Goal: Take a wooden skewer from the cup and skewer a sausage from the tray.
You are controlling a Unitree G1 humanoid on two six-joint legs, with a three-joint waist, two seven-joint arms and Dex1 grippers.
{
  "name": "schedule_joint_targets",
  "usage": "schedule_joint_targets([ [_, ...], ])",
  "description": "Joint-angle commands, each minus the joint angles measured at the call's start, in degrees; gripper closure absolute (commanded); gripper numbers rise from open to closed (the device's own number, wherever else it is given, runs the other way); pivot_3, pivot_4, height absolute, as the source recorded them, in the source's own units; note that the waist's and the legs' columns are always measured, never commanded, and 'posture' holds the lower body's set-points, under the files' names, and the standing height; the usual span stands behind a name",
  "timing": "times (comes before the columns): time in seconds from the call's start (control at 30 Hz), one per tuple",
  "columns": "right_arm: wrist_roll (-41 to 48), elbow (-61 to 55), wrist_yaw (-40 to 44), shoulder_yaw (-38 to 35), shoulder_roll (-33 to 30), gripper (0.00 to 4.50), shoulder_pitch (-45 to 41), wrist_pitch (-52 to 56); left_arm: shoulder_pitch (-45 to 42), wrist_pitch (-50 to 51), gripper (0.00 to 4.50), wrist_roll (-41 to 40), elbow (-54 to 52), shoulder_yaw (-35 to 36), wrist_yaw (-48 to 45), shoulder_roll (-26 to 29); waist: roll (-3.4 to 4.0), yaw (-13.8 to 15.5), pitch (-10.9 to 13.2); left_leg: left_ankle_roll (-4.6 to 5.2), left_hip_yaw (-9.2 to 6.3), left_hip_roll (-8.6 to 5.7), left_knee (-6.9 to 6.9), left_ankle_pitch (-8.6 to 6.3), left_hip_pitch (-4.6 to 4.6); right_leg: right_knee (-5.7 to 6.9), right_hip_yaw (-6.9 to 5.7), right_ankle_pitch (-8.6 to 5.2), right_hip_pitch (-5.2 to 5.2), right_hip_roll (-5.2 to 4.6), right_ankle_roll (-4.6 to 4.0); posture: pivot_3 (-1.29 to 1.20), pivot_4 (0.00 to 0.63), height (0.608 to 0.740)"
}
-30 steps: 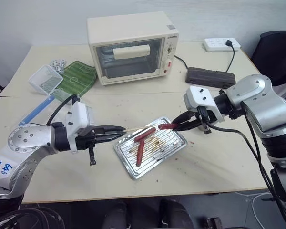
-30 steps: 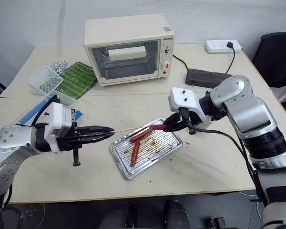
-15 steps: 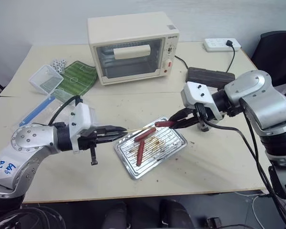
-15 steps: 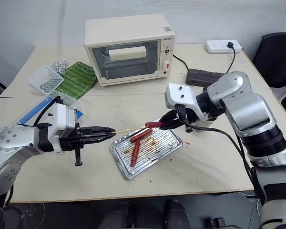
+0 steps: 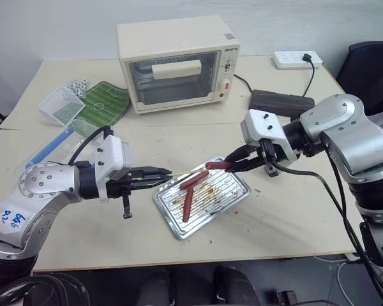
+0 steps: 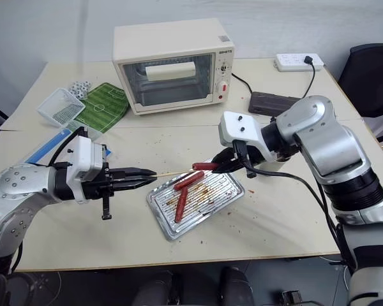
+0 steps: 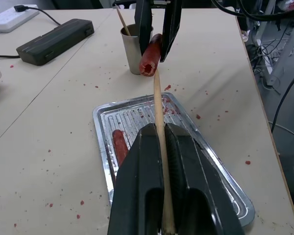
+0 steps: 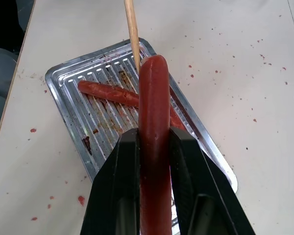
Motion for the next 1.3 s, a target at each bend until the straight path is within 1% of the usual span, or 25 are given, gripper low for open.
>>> schedule_joint_targets([
  [0.03,-0.5,0.7,-0.1,-1.1,-1.6,3.69,0.1,-1.8,-0.9,-1.0,4.50,0.4,-0.4,1.2,-0.5,0.8,0.00,0.0,0.0,0.00,0.00,0.00,0.00,0.00,0.00,0.00,0.00,0.00,0.00,0.00,0.00,0.00,0.150,0.740],
  [0.63,-1.2,1.1,0.3,-1.5,-2.2,3.69,1.4,-3.4,-0.5,-1.2,4.50,0.8,0.0,2.0,-0.7,1.4,0.00,0.0,0.0,0.00,0.01,0.00,0.00,0.00,0.00,0.00,0.00,0.00,0.00,0.01,0.00,0.00,0.150,0.740],
  [1.1,2.8,-4.2,-1.7,-2.6,-1.8,3.69,0.8,3.1,0.2,-1.3,4.50,0.8,-1.2,0.5,-1.1,0.1,0.00,0.0,0.0,0.00,0.00,0.01,0.00,0.00,0.00,0.00,0.01,0.00,0.00,0.01,0.00,0.00,0.150,0.740],
  [1.3,4.1,-5.4,-2.5,-2.7,-1.8,3.69,0.3,4.6,-1.2,-1.6,4.50,1.4,0.0,-0.1,-1.3,-0.4,0.00,0.0,0.0,0.00,0.00,0.01,0.00,0.00,0.00,0.00,0.00,0.00,0.00,0.01,0.00,0.00,0.150,0.740],
])
